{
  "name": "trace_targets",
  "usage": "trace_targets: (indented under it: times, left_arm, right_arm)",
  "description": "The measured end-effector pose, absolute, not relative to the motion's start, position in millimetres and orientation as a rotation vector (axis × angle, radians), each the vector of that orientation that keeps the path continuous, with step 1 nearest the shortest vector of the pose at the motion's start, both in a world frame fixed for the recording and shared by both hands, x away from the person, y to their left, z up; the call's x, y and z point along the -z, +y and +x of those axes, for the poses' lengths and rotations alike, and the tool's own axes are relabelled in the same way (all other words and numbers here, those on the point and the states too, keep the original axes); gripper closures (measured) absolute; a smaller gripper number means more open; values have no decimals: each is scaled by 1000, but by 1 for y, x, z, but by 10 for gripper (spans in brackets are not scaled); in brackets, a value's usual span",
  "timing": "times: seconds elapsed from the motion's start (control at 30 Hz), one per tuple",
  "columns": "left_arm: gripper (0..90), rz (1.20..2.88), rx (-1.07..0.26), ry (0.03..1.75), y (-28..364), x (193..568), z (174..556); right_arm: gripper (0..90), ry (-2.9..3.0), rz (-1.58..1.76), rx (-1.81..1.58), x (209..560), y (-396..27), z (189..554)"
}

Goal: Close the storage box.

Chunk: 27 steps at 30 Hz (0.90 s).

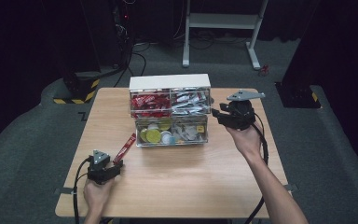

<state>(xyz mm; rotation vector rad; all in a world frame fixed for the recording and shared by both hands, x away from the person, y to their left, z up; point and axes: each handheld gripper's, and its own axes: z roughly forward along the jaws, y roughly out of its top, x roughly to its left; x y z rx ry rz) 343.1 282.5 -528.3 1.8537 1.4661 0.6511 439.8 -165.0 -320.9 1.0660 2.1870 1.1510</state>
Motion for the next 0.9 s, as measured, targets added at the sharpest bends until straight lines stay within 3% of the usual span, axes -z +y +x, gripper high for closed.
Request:
trace_targets:
  times: [0.5, 0.9]
  left_arm:
    - [391, 1865, -662, 1464, 281, 528, 343]
    - [388, 1868, -662, 1466, 281, 528, 343]
  right_arm:
    - [607, 2116, 1073, -1202, 311, -174, 437]
    - [601, 2133, 1052, -1231, 312, -147, 448]
